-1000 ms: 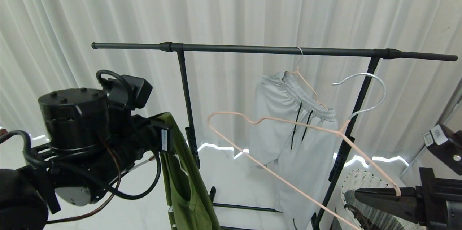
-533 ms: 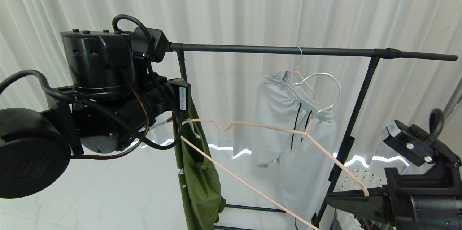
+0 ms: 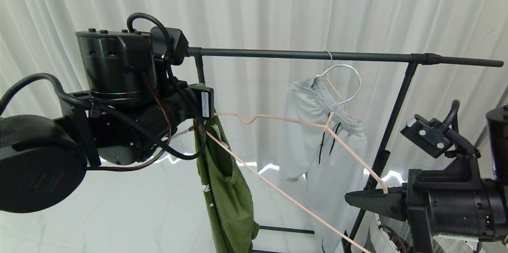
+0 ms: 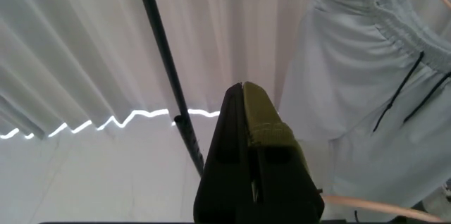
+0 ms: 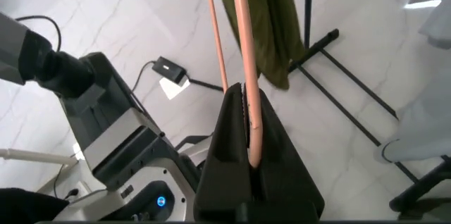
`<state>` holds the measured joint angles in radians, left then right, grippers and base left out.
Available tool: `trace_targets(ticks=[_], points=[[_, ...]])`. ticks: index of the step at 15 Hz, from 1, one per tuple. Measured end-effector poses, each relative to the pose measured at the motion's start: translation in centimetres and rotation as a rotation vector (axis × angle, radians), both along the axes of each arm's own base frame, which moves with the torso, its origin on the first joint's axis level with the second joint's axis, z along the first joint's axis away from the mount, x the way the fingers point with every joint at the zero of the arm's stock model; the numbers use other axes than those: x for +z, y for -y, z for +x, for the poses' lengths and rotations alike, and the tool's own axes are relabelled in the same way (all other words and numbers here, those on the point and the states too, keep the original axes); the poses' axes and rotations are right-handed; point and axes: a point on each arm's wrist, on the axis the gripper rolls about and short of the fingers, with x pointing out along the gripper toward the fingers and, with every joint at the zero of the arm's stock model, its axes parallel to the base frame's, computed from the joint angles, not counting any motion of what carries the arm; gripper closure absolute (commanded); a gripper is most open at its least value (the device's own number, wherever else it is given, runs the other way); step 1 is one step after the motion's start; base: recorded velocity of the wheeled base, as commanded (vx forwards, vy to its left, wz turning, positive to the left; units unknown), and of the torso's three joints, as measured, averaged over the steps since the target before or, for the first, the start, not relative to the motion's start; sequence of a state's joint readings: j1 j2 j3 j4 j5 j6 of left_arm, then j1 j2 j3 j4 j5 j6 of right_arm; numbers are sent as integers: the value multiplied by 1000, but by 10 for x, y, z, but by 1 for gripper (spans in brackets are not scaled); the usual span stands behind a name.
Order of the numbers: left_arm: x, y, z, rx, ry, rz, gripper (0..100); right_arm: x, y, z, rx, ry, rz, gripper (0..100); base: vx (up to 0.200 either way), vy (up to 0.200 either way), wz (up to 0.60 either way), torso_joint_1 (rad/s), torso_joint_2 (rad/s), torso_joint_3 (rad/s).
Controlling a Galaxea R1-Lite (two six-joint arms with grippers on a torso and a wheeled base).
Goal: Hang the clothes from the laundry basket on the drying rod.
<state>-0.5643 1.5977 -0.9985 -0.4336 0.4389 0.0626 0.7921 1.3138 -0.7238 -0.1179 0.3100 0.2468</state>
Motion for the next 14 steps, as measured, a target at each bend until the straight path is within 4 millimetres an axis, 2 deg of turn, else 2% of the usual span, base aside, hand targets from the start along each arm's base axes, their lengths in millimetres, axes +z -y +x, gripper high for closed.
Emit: trace_targets(ticks=[4, 8, 14], points=[[-2, 1, 1, 9, -4, 4, 100, 11, -3, 2, -14, 15, 58, 100, 0, 0, 0, 0, 0, 0], [-4, 2, 2, 13, -9, 3, 100, 12, -4, 4, -16, 13, 62, 100, 0, 0, 0, 0, 0, 0], [-5, 9, 16, 91, -6, -7, 100, 11, -16, -7, 75, 0, 63, 100, 0, 0, 0, 0, 0, 0]])
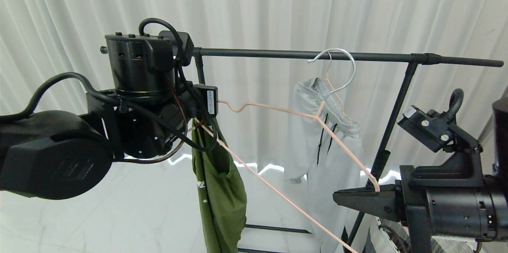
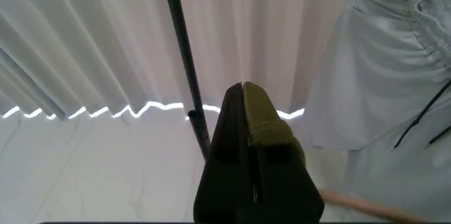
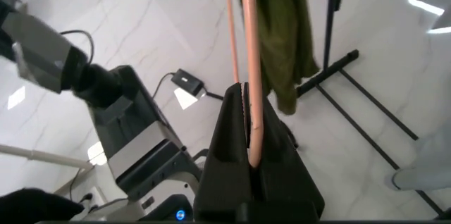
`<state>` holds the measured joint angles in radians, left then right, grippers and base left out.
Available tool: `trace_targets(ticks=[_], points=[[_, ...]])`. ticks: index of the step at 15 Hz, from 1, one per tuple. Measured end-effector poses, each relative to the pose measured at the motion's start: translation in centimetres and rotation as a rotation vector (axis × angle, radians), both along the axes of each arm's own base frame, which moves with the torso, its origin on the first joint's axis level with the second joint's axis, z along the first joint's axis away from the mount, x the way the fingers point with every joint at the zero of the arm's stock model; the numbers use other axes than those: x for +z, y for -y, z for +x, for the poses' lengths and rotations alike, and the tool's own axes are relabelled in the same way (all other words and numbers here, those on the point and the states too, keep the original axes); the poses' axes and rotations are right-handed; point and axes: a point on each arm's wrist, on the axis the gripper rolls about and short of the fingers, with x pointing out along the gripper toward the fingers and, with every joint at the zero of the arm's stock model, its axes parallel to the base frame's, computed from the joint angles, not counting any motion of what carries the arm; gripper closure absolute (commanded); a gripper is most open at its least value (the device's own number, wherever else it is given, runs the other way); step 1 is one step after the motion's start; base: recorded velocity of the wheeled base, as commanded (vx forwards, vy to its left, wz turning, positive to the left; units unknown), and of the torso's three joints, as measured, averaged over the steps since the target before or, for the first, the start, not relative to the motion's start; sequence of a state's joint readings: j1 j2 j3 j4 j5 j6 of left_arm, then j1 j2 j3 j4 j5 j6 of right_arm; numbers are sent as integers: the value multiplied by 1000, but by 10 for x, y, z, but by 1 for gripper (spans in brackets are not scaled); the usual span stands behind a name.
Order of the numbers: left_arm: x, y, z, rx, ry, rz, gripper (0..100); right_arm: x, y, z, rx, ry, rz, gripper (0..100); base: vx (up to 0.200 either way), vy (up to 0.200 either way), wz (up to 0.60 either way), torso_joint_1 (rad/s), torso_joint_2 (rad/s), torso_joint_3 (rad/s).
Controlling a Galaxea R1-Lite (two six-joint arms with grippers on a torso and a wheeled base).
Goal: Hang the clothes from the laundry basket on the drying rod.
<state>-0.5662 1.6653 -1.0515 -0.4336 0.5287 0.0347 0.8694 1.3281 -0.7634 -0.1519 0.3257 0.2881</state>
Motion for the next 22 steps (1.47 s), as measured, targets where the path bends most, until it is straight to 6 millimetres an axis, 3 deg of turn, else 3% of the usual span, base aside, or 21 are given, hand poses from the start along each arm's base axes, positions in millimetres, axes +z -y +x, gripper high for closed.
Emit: trace_targets(ticks=[5, 19, 22], points=[[0, 4, 6, 11, 2, 0, 100, 0, -10, 5, -33, -43, 20, 100, 0, 0, 0, 0, 0, 0], [2, 2, 7, 105, 18, 10, 100, 2, -8, 14, -108, -32, 13, 100, 0, 0, 0, 0, 0, 0], [1, 11, 1, 74, 16, -6, 100, 0, -10, 18, -112, -36, 8, 100, 0, 0, 0, 0, 0, 0]])
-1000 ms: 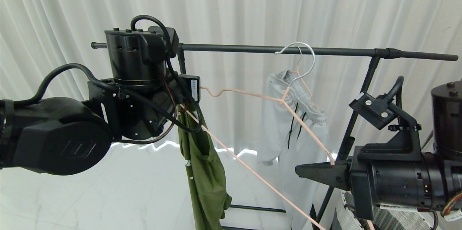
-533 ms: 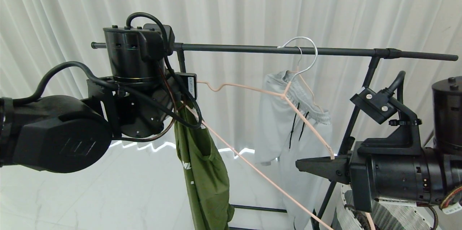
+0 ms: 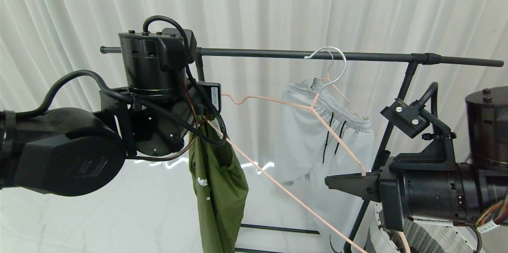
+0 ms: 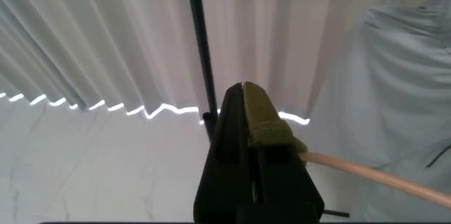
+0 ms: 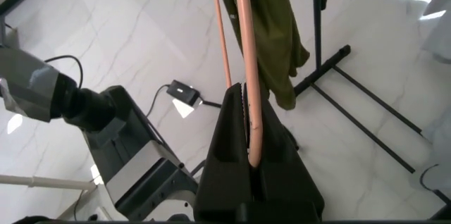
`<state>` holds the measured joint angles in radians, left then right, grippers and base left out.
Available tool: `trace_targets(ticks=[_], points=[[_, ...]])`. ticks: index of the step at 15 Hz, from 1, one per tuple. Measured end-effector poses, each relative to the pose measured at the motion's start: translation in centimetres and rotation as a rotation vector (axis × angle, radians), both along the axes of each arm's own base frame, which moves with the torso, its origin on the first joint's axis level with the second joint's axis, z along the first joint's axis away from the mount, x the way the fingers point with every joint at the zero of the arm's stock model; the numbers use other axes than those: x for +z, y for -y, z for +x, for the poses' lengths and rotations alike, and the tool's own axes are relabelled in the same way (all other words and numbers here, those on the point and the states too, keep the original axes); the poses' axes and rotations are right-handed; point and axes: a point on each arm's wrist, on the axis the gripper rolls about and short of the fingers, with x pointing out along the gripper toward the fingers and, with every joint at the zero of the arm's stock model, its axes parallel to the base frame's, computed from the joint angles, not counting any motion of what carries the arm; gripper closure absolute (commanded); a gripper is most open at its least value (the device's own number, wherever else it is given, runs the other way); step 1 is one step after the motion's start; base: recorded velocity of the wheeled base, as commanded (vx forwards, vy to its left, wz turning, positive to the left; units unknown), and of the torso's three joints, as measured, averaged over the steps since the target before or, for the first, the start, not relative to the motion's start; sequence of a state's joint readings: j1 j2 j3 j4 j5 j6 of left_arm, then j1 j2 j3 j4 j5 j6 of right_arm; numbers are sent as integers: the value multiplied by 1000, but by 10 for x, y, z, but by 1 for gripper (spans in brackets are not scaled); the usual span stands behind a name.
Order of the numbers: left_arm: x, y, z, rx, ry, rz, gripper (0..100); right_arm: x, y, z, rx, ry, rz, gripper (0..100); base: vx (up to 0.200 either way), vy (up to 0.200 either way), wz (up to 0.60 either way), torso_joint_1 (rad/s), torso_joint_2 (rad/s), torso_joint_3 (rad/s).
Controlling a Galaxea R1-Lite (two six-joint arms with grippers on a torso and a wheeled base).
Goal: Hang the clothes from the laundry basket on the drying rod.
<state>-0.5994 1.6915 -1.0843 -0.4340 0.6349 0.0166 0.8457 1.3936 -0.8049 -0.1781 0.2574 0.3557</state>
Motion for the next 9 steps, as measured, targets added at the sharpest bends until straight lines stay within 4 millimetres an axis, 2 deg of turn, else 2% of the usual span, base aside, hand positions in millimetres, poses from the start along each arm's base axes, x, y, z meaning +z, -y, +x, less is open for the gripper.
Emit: trace_targets(ticks=[6, 9], points=[[-2, 10, -8, -32, -4, -38, 100, 0, -7, 16, -29, -4, -4, 100, 0, 0, 0, 0, 0, 0], [0, 13, -13, -46, 0, -66, 100, -4, -16, 15, -1, -16, -19, 100, 0, 0, 0, 0, 0, 0]])
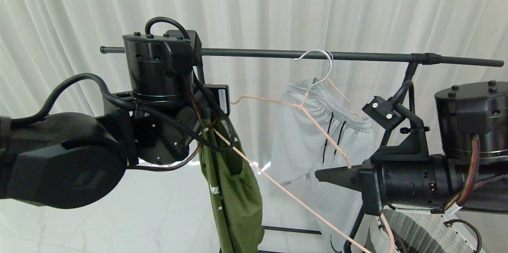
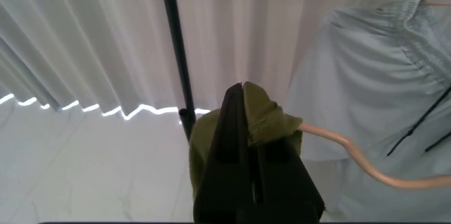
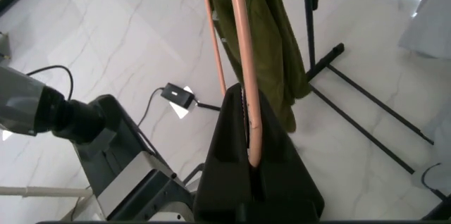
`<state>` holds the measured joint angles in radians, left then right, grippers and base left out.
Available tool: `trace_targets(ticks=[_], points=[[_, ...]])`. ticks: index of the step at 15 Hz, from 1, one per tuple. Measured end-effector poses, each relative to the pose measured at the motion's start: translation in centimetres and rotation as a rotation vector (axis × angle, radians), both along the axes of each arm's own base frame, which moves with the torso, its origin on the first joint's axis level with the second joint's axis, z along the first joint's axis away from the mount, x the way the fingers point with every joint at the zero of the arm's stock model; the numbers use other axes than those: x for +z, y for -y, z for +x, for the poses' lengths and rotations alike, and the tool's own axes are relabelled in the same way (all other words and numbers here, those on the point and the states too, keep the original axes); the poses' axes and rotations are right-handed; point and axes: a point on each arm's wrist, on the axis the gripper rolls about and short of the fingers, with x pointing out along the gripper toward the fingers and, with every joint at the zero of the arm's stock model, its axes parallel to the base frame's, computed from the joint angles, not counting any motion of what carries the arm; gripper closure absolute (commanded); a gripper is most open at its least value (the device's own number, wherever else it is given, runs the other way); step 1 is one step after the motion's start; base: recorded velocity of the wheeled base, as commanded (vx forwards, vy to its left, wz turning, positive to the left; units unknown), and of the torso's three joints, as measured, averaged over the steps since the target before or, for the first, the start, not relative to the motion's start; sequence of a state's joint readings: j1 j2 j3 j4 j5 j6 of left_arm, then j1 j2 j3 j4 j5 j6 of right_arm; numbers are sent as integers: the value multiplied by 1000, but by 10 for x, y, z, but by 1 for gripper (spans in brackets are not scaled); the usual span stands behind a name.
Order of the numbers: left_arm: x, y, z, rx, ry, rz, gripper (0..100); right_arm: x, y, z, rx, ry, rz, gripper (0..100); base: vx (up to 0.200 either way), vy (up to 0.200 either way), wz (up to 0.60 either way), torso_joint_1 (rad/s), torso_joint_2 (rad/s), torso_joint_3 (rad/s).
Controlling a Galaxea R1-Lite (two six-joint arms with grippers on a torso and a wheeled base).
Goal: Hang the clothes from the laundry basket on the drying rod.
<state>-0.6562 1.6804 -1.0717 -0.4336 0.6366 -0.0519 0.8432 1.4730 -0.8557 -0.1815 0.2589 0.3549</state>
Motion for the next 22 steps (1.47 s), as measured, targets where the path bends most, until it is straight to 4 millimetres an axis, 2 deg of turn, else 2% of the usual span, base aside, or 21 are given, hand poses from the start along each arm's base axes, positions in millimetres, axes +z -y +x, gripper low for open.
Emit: trace_targets(ticks=[2, 5, 10, 15, 22], points=[[1, 3, -3, -10, 2, -20, 100, -7, -10, -3, 36, -16, -19, 100, 0, 0, 0, 0, 0, 0], [1, 9, -11, -39, 2, -30, 100, -11, -20, 2, 43, -9, -17, 100, 0, 0, 0, 0, 0, 0], [11, 22, -31, -114, 23, -49, 100, -10, -18, 10, 5, 5, -7, 100, 0, 0, 0, 0, 0, 0], [28, 36, -44, -194, 64, -96, 100, -7, -25, 1, 50, 17, -1, 100, 0, 0, 0, 0, 0, 0], [33, 54, -65, -324, 66, -130, 100, -2, -26, 1, 54, 29, 14, 100, 0, 0, 0, 0, 0, 0]])
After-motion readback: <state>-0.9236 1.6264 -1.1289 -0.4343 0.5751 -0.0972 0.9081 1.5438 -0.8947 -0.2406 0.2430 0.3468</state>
